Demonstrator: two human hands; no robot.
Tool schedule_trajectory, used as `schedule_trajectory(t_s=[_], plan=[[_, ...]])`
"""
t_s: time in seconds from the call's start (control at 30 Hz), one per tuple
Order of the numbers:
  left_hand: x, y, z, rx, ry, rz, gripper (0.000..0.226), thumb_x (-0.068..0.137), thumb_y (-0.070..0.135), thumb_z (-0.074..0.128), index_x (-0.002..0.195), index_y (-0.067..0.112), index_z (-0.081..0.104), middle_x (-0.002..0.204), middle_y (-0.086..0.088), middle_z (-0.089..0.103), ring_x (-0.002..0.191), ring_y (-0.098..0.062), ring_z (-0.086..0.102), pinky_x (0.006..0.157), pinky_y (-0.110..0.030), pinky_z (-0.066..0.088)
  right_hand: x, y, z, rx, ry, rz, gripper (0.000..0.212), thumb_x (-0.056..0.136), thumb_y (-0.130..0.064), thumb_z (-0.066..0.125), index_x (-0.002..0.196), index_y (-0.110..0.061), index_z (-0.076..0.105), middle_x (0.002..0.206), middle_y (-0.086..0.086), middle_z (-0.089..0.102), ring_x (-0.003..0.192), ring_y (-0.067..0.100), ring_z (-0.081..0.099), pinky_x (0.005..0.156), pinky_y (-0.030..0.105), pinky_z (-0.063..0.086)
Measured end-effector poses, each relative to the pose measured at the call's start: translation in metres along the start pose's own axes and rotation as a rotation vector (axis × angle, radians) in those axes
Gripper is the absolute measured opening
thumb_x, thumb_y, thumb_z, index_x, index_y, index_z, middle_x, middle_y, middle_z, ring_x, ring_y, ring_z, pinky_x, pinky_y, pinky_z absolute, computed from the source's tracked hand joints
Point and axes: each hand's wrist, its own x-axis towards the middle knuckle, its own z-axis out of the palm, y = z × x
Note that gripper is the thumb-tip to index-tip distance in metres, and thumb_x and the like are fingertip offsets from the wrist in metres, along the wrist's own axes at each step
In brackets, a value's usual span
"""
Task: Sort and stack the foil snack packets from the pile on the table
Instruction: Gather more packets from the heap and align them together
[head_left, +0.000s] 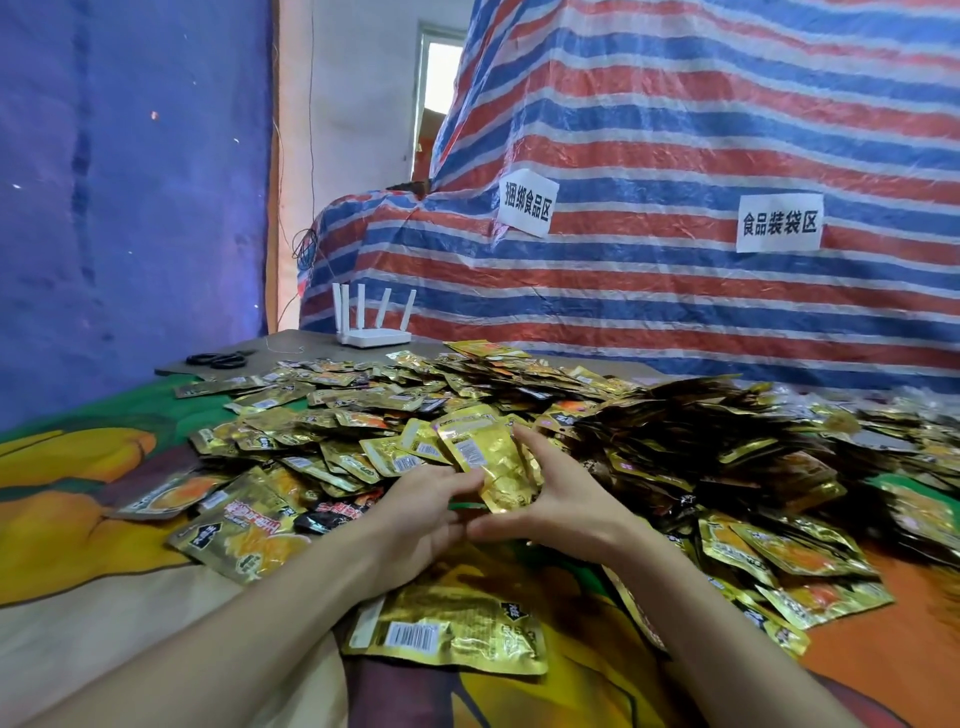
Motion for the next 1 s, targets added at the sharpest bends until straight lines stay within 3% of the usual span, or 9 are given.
schedule_trajectory(t_s=[0.1,0.13,0.2,0.27,0.4,0.53,0.7,0.87,1.0], plan=[[-0.002,0.002,-0.001,-0.028,-0.031,-0.009,0.024,0.097,0.011,0.061,0.083,-0.002,0.074,0.079,-0.013,0.075,0.071,-0.022,0.074,0.059,-0.028,0.060,-0.001,-0.004,0.000,-0.232,-0.025,0.012,0.124,0.063,-0.044,0.090,0.160,-0.032,0.014,0.125,-0.004,0.033,0.112,0.014,0.041,0.083,0.019,0.041],[-0.001,0.003,-0.001,-0.044,-0.032,-0.013,0.027,0.097,0.012,0.061,0.078,0.000,0.077,0.082,-0.013,0.075,0.074,-0.022,0.075,0.063,-0.029,0.061,-0.001,-0.005,0.001,-0.274,0.033,-0.005,0.116,0.066,-0.041,0.088,0.159,-0.031,0.019,0.122,-0.003,0.034,0.110,0.015,0.042,0.085,0.022,0.042],[0.001,0.004,-0.001,0.014,0.015,0.029,0.024,0.099,0.015,0.058,0.094,-0.002,0.075,0.099,-0.016,0.074,0.089,-0.025,0.073,0.079,-0.034,0.062,0.001,-0.005,0.002,-0.323,0.192,-0.023,0.098,0.068,-0.038,0.084,0.150,-0.028,0.033,0.116,-0.003,0.037,0.108,0.017,0.046,0.090,0.031,0.045],[0.008,0.003,-0.010,0.409,0.197,0.179,0.022,0.101,0.018,0.056,0.115,0.004,0.066,0.110,-0.011,0.068,0.099,-0.024,0.066,0.090,-0.039,0.056,0.001,-0.004,0.000,-0.373,0.311,0.023,0.081,0.070,-0.035,0.082,0.137,-0.025,0.039,0.115,-0.001,0.040,0.110,0.022,0.050,0.091,0.036,0.048],[0.008,0.009,-0.034,0.955,0.458,0.425,0.017,0.094,0.011,0.058,0.103,0.026,0.062,0.108,0.001,0.060,0.099,-0.018,0.057,0.080,-0.035,0.048,-0.001,0.001,-0.001,-0.584,0.355,0.136,0.062,0.076,-0.037,0.077,0.126,-0.018,0.045,0.125,0.008,0.043,0.114,0.029,0.049,0.094,0.035,0.044],[0.009,0.015,-0.052,1.293,0.615,0.241,0.043,0.081,0.013,0.061,0.120,0.031,0.059,0.130,0.000,0.054,0.120,-0.024,0.045,0.100,-0.041,0.034,0.000,0.002,0.009,-0.719,0.326,0.144,0.048,0.085,-0.039,0.069,0.124,-0.015,0.056,0.135,0.012,0.044,0.123,0.030,0.044,0.100,0.036,0.041],[0.012,0.011,-0.073,1.356,0.525,-0.014,0.065,0.089,0.038,0.054,0.151,0.040,0.034,0.163,-0.002,0.025,0.146,-0.028,0.023,0.118,-0.050,0.015,0.000,-0.002,0.020,-0.834,0.303,0.196,0.037,0.094,-0.047,0.056,0.108,-0.013,0.063,0.125,0.011,0.053,0.119,0.032,0.044,0.098,0.038,0.039],[0.019,0.005,-0.069,1.483,0.526,-0.069,0.066,0.089,0.060,0.046,0.150,0.039,0.034,0.160,-0.002,0.031,0.143,-0.031,0.026,0.116,-0.055,0.017,0.004,-0.017,0.028,-0.810,0.369,0.056,0.038,0.094,-0.040,0.053,0.121,-0.014,0.059,0.127,0.009,0.055,0.118,0.031,0.046,0.098,0.040,0.042],[0.022,0.002,-0.058,1.541,0.609,-0.018,0.064,0.086,0.065,0.054,0.138,0.027,0.047,0.146,-0.006,0.045,0.135,-0.032,0.037,0.110,-0.050,0.026,0.036,-0.030,0.046,-0.729,0.201,-0.061,0.052,0.090,-0.029,0.057,0.140,-0.016,0.049,0.137,0.010,0.052,0.128,0.031,0.043,0.104,0.041,0.043]])
